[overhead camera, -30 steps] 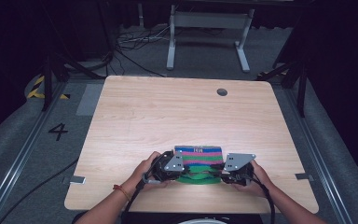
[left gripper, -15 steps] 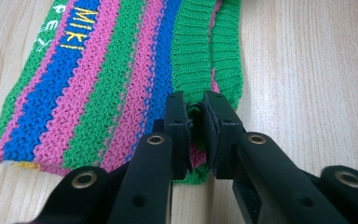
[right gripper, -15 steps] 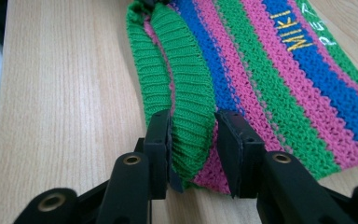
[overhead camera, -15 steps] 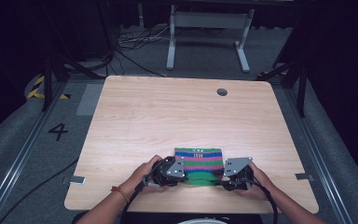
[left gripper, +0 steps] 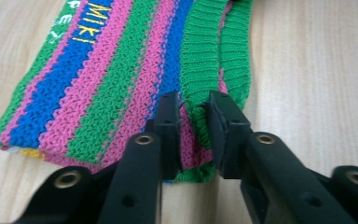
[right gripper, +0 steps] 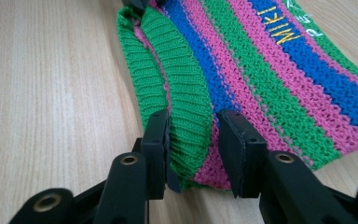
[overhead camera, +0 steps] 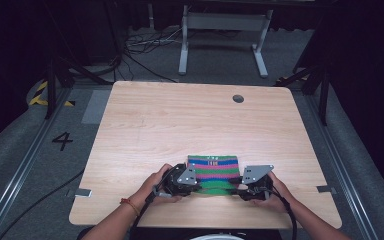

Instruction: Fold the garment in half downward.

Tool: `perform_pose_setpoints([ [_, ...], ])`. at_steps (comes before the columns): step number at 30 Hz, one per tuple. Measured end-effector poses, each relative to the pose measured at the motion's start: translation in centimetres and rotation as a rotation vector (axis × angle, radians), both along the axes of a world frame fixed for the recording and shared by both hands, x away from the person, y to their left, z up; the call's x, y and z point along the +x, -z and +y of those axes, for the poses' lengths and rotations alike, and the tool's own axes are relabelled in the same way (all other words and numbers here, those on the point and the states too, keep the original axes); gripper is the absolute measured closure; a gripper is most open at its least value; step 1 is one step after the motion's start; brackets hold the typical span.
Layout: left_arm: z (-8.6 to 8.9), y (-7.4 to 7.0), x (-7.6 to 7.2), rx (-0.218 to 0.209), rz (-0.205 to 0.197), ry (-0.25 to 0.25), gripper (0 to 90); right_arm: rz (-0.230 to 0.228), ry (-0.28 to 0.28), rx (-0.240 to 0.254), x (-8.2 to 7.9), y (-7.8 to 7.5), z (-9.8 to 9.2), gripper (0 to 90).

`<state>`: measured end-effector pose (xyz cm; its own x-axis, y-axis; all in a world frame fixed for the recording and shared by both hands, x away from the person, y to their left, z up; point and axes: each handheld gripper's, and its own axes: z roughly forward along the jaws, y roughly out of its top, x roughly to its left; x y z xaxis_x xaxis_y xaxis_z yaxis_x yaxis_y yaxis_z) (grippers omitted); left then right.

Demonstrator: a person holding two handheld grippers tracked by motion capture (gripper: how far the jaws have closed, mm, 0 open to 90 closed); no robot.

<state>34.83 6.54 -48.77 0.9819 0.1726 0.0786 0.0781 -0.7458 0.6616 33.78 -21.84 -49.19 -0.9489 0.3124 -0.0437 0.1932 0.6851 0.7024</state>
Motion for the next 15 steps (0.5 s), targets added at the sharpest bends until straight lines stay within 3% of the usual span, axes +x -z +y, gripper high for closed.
perform_pose_setpoints([
  [3,0.0,0.1,0.2,-0.002,-0.012,-0.035,69.8,-0.007,0.016,0.002,0.2,0.1,-0.1,62.5],
  [5,0.2,0.3,0.5,-0.029,0.002,-0.068,65.3,-0.015,0.032,0.006,0.4,0.2,-0.2,60.6],
  [9,0.3,0.4,0.7,-0.042,0.005,-0.077,64.7,-0.018,0.047,0.014,0.6,0.2,-0.3,58.6],
  [13,0.5,0.4,1.0,-0.054,0.018,-0.104,55.1,-0.022,0.064,0.013,0.6,0.2,-0.3,51.8],
  [15,0.7,0.2,1.1,-0.057,0.013,-0.117,47.4,-0.024,0.073,0.016,0.6,0.1,-0.4,44.2],
])
